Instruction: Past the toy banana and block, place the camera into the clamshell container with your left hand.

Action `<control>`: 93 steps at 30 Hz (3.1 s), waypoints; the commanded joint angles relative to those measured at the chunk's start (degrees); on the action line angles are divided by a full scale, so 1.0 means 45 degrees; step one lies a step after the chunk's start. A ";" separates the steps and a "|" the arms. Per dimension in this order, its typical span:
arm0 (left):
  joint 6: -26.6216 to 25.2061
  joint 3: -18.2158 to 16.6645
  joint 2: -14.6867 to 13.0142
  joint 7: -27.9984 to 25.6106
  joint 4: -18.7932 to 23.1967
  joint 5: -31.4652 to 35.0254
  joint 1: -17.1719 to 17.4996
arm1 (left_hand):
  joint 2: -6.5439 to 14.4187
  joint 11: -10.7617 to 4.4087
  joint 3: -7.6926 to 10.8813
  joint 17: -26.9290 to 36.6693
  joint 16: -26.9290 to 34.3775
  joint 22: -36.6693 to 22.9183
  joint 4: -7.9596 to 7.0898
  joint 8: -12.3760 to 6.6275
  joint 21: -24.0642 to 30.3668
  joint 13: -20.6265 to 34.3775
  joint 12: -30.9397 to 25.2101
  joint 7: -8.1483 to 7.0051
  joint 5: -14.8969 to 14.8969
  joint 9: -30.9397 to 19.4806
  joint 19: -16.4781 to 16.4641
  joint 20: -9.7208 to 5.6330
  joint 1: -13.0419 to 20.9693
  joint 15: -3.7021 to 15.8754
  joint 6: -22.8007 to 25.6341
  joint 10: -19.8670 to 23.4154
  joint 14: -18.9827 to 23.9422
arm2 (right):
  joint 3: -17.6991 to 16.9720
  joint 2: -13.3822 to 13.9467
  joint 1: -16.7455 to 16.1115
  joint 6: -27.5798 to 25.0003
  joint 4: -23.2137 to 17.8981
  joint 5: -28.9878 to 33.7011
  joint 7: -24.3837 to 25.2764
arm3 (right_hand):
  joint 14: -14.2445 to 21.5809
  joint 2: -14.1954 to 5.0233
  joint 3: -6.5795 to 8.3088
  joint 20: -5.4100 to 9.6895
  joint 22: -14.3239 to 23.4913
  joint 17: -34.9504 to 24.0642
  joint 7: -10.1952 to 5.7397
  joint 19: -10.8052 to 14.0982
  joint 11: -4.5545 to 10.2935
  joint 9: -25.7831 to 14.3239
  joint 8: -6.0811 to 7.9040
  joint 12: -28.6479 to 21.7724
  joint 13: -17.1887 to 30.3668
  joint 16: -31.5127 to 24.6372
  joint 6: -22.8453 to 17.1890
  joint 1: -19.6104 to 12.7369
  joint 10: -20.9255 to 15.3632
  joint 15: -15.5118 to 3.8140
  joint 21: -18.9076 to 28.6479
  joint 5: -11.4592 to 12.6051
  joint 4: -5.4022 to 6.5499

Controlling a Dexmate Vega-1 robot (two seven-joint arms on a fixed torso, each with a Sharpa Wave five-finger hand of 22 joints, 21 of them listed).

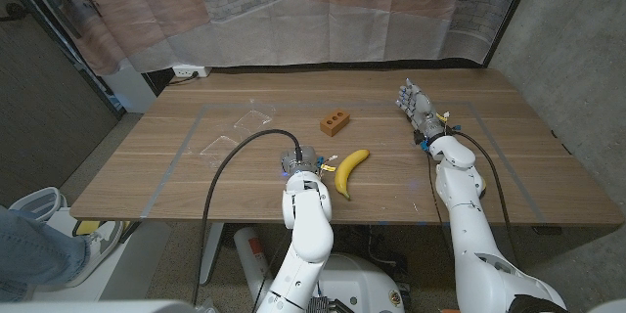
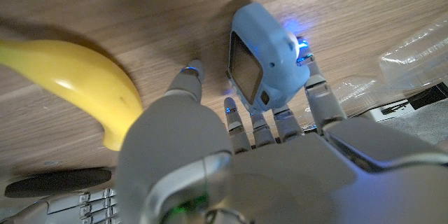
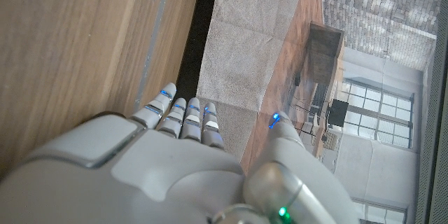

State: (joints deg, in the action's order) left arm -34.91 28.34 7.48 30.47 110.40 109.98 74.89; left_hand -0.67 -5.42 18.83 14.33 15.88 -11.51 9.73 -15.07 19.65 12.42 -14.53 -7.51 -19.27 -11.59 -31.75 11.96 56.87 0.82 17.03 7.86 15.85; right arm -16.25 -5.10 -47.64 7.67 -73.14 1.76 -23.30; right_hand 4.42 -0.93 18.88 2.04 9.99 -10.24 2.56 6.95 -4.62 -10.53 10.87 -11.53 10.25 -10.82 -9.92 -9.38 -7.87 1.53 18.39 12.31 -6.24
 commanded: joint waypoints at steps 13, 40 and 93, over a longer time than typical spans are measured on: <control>-0.0584 -0.0009 0.0151 -0.0860 -0.0471 -0.0430 -0.0238 | 0.0905 0.0099 0.0818 0.0861 0.0592 -0.0025 -0.0060 -0.0215 0.0627 0.0214 -0.0388 0.0470 0.1341 -0.0136 -0.1292 -0.0479 0.2151 0.0073 0.1062 0.0890 0.1126 | 0.0073 0.0008 -0.0164 0.0118 -0.0358 -0.0308 -0.0156 | 0.0211 -0.0035 0.0001 0.0054 0.0058 -0.0052 -0.0041 0.0193 0.0025 -0.0068 0.0109 -0.0110 0.0050 -0.0059 -0.0147 0.0006 -0.0173 -0.0007 -0.0023 0.0008 -0.0087; -0.1604 0.0808 0.1024 -0.1683 -0.0492 0.0415 0.0176 | 0.1556 -0.0075 0.1522 0.2145 0.1510 -0.0494 0.0066 -0.0698 0.1831 0.0668 -0.1188 0.0725 0.1682 -0.0300 -0.1837 -0.1440 0.4394 0.0347 0.3138 0.2879 0.3645 | 0.0369 0.0009 -0.0121 0.0193 -0.0312 -0.0445 -0.0303 | 0.0226 -0.0032 -0.0024 -0.0036 0.0059 -0.0055 -0.0072 0.0353 0.0018 -0.0065 0.0087 -0.0090 0.0049 -0.0036 -0.0136 0.0015 -0.0149 -0.0011 -0.0097 0.0010 -0.0095; 0.0161 -0.0569 -0.0046 -0.0363 0.1848 -0.0621 0.0154 | 0.1541 -0.0177 0.1612 0.3229 0.1696 -0.0578 -0.0218 -0.1018 0.3172 0.1346 -0.1845 0.0929 0.1574 -0.0495 -0.2048 -0.2054 0.5046 0.0520 0.4058 0.4089 0.4611 | 0.0668 -0.0090 -0.0674 0.0183 -0.1308 -0.0526 0.0437 | 0.0302 -0.0043 -0.0052 0.0174 0.0060 -0.0053 -0.0037 0.0364 0.0006 -0.0065 0.0140 -0.0167 0.0053 0.0002 -0.0359 -0.0033 -0.0412 -0.0087 -0.0424 0.0021 -0.0144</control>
State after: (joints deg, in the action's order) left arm -35.76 27.72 8.30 28.34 116.64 108.58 75.82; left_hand 4.10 -6.07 25.99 28.50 23.13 -13.97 8.99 -19.29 33.50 18.24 -22.51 -3.27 -12.03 -13.72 -39.08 4.77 76.96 0.75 34.62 25.65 33.92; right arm -13.50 -5.30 -50.29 8.27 -78.26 -0.83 -22.53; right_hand 6.05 -0.92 18.55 2.25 9.99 -10.24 2.46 8.93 -4.51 -10.52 11.31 -11.90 10.25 -10.82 -11.06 -9.38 -9.02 1.31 16.69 12.31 -6.58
